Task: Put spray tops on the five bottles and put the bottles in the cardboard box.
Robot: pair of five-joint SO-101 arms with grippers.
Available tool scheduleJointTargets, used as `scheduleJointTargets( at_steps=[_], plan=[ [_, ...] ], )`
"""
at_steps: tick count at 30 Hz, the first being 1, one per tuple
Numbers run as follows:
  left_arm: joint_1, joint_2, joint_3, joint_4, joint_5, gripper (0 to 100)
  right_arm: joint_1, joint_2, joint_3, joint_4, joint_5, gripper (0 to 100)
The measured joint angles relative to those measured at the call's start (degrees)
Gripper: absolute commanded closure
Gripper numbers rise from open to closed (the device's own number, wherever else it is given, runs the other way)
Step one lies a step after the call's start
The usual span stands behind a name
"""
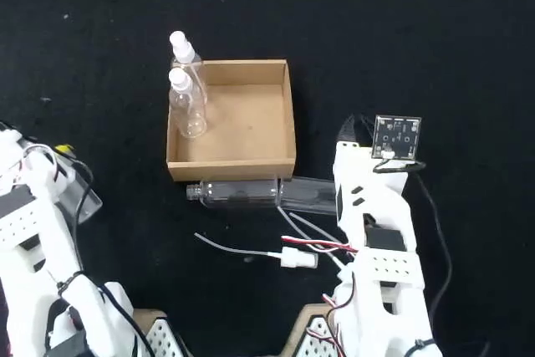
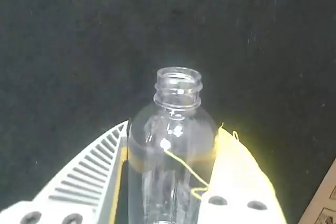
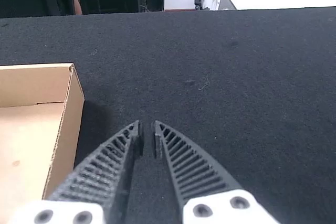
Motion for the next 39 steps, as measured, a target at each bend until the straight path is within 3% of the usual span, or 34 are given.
scheduleJointTargets(
  at_steps=[5, 12, 20, 23, 27, 32, 39],
  plan=[
    [0.4, 0.0, 0.6, 0.0, 0.0, 96, 0.0, 0.0, -2.6, 4.3, 0.0, 97.3],
    [0.4, 0.0, 0.6, 0.0, 0.0, 97, 0.2, 0.0, -18.9, 25.8, 2.2, 97.3],
    [0.4, 0.0, 0.6, 0.0, 0.0, 97, -5.4, 0.0, -40.9, 60.1, 22.1, 97.2],
    [0.4, 0.0, 0.6, 0.0, 0.0, 97, -9.3, 0.0, -43.0, 73.3, 31.0, 97.2],
    [0.4, 0.0, 0.6, 0.0, 0.0, 97, -14.2, 0.0, -43.2, 85.8, 36.9, 94.5],
    [0.4, 0.0, 0.6, 0.0, 0.0, 97, -23.1, 0.0, -37.5, 89.0, 42.0, 82.1],
    [0.4, 0.0, 0.6, 0.0, 0.0, 97, -34.5, 0.0, -24.4, 87.1, 47.1, 83.2]
  ],
)
